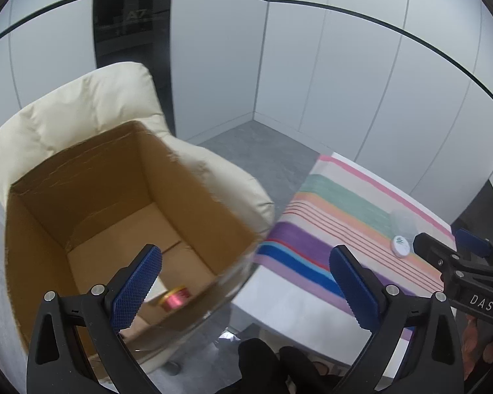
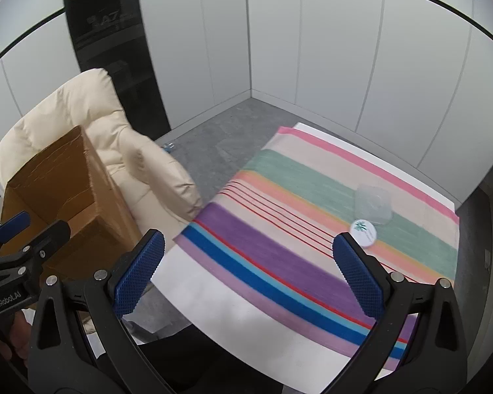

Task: Organize objects
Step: 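Move both tools back from the box to the striped table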

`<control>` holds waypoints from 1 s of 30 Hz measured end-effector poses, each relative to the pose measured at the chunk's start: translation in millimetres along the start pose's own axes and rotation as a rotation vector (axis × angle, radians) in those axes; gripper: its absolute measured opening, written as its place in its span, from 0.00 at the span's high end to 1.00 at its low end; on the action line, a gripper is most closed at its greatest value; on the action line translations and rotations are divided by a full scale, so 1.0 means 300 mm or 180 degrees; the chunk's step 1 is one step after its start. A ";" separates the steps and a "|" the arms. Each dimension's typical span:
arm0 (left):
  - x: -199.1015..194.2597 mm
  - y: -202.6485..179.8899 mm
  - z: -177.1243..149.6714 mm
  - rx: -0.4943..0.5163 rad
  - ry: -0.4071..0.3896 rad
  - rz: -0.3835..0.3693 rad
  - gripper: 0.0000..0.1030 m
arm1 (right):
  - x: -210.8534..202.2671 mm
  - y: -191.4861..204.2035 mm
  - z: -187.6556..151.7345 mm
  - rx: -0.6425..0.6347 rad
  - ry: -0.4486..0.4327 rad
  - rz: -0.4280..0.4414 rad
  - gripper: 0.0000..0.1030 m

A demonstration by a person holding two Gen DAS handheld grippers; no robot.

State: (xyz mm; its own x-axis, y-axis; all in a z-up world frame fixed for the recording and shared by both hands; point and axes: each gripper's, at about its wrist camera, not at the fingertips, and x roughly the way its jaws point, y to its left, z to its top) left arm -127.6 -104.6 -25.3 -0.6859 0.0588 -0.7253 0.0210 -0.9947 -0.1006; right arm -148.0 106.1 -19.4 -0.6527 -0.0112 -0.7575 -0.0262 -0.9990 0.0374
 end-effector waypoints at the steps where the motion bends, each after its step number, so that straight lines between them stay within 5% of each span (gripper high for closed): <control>1: 0.004 -0.014 0.003 0.0011 0.0004 -0.0021 0.01 | -0.003 -0.020 -0.005 0.0018 0.0002 -0.0031 0.00; 30: 0.030 -0.467 -0.015 0.0529 0.0000 -0.0549 0.00 | -0.161 -0.492 -0.143 0.0642 -0.0008 -0.0546 0.00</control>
State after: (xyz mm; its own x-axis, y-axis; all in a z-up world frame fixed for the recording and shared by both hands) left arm -133.5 35.8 -20.8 -0.6690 0.2292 -0.7070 -0.2167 -0.9701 -0.1094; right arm -80.1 252.1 -16.2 -0.6275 0.1578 -0.7625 -0.2868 -0.9572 0.0379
